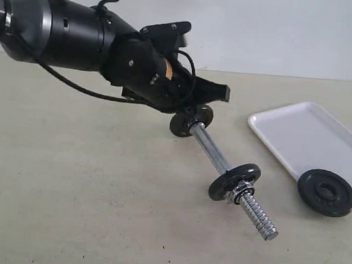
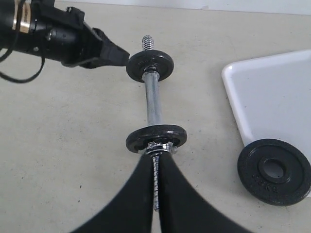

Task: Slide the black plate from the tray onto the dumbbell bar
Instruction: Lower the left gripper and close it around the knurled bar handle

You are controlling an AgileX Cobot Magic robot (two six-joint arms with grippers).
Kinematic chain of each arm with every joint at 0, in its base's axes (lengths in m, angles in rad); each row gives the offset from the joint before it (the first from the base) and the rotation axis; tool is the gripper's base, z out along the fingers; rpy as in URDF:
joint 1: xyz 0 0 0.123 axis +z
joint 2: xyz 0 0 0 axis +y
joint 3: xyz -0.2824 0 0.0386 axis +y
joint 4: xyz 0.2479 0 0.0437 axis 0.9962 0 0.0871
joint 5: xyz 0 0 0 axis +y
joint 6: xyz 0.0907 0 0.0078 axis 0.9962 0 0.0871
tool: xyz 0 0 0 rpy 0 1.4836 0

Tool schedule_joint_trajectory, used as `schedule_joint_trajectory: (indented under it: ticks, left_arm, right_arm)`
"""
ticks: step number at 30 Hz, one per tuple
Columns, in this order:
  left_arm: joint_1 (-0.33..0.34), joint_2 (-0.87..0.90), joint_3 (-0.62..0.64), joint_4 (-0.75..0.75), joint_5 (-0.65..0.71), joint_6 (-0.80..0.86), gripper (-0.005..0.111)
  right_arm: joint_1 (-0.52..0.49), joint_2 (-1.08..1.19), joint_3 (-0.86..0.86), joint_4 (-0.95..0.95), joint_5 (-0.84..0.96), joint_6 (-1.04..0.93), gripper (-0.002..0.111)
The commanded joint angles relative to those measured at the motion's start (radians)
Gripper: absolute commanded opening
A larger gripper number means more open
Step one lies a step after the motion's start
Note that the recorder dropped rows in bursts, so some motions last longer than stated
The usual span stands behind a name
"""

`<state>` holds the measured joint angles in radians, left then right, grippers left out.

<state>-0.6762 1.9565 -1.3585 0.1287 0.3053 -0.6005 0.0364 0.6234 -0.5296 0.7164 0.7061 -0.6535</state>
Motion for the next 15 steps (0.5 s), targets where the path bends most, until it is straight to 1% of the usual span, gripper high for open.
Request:
schedule_joint_trajectory:
  ticks: [1,2,4,6,7,8,9,10,11,12,13,15]
  left_arm:
    - [0.027,0.017,-0.032,-0.167,-0.018,-0.027,0.004]
    - [0.027,0.026,-0.032,-0.177,-0.016,-0.027,0.004]
    - [0.027,0.046,-0.032,-0.243,0.017,-0.018,0.005]
    - [0.027,0.072,-0.032,-0.356,0.042,0.051,0.018]
    - [0.027,0.087,-0.032,-0.440,0.046,0.096,0.034]
    - [0.027,0.093,-0.032,-0.487,0.046,0.118,0.046]
    - [0.027,0.107,-0.032,-0.559,0.046,0.132,0.069]
    - [0.027,0.112,-0.032,-0.596,0.054,0.132,0.081]
    - [0.027,0.118,-0.032,-0.616,0.061,0.132,0.088]
    - [0.027,0.122,-0.032,-0.619,0.065,0.132,0.091]
    - [0.027,0.123,-0.032,-0.619,0.068,0.132,0.091]
    - [0.027,0.130,-0.032,-0.623,0.062,0.127,0.088]
  right_arm:
    - [-0.001,0.004,-0.008,0.004,0.003,-0.011,0.000]
    - [-0.001,0.004,-0.008,0.004,0.003,-0.011,0.000]
    - [-0.001,0.004,-0.008,0.004,0.003,-0.011,0.000]
    - [-0.001,0.004,-0.008,0.004,0.003,-0.011,0.000]
    - [-0.001,0.004,-0.008,0.004,0.003,-0.011,0.000]
    - [-0.001,0.004,-0.008,0.004,0.005,-0.011,0.000]
    - [-0.001,0.004,-0.008,0.004,0.005,-0.011,0.000]
    - [-0.001,0.004,-0.008,0.004,0.007,-0.011,0.000]
    - [-0.001,0.004,-0.008,0.004,0.007,-0.011,0.000]
    - [-0.001,0.004,-0.008,0.004,0.007,-0.011,0.000]
    - [-0.001,0.004,-0.008,0.004,0.007,-0.011,0.000]
    - [-0.001,0.004,-0.008,0.004,0.007,-0.011,0.000]
